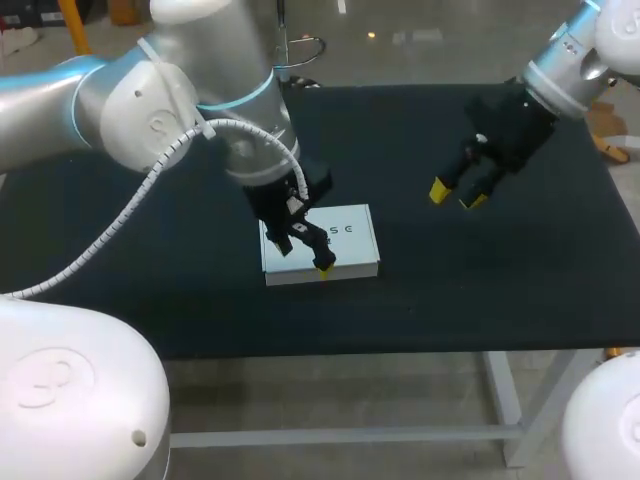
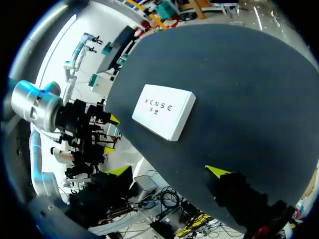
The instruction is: Assemble the packaging by folding the flat box into shape, placing the metal phone stand inside, and closing the box properly
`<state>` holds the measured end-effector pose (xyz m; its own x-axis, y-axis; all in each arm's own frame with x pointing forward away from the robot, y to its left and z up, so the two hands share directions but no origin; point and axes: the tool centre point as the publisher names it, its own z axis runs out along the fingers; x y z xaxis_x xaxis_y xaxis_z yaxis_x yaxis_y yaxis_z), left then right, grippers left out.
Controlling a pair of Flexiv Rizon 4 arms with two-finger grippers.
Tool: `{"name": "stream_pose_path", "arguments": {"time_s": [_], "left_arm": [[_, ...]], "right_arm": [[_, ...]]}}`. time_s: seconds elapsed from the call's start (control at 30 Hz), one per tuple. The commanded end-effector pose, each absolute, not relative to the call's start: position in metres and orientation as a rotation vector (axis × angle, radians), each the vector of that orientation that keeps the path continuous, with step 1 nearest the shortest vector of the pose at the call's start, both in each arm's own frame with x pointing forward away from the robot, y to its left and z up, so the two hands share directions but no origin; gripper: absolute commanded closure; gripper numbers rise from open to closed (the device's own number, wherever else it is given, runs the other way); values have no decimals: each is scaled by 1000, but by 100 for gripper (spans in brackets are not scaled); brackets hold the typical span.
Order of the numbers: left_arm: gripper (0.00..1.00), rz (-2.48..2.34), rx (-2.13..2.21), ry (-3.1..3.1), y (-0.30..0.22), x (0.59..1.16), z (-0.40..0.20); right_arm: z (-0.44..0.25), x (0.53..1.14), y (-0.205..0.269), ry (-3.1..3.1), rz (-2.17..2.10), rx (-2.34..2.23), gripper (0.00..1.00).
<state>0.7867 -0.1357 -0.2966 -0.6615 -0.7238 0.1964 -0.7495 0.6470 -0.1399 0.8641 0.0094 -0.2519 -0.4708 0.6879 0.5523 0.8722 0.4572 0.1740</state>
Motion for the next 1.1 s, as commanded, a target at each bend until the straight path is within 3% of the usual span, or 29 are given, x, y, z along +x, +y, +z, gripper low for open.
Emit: {"name": "stream_pose_path", "arguments": {"time_s": [0.03,0.3,0.67,1.1], "left_arm": [[0,279,1420,-2739,-149,768,-299],[0,241,1654,-2627,-165,757,-316],[0,274,1969,-2474,-173,764,-358],[0,274,2067,-2408,-176,769,-376]], "right_arm": [[-246,858,-11,-2421,-1158,-1322,0],[-256,870,-30,-2615,-1378,-1135,0],[-258,875,-31,-2698,-1359,-1067,0],[-266,893,-50,-2872,-1643,-797,0]]}}
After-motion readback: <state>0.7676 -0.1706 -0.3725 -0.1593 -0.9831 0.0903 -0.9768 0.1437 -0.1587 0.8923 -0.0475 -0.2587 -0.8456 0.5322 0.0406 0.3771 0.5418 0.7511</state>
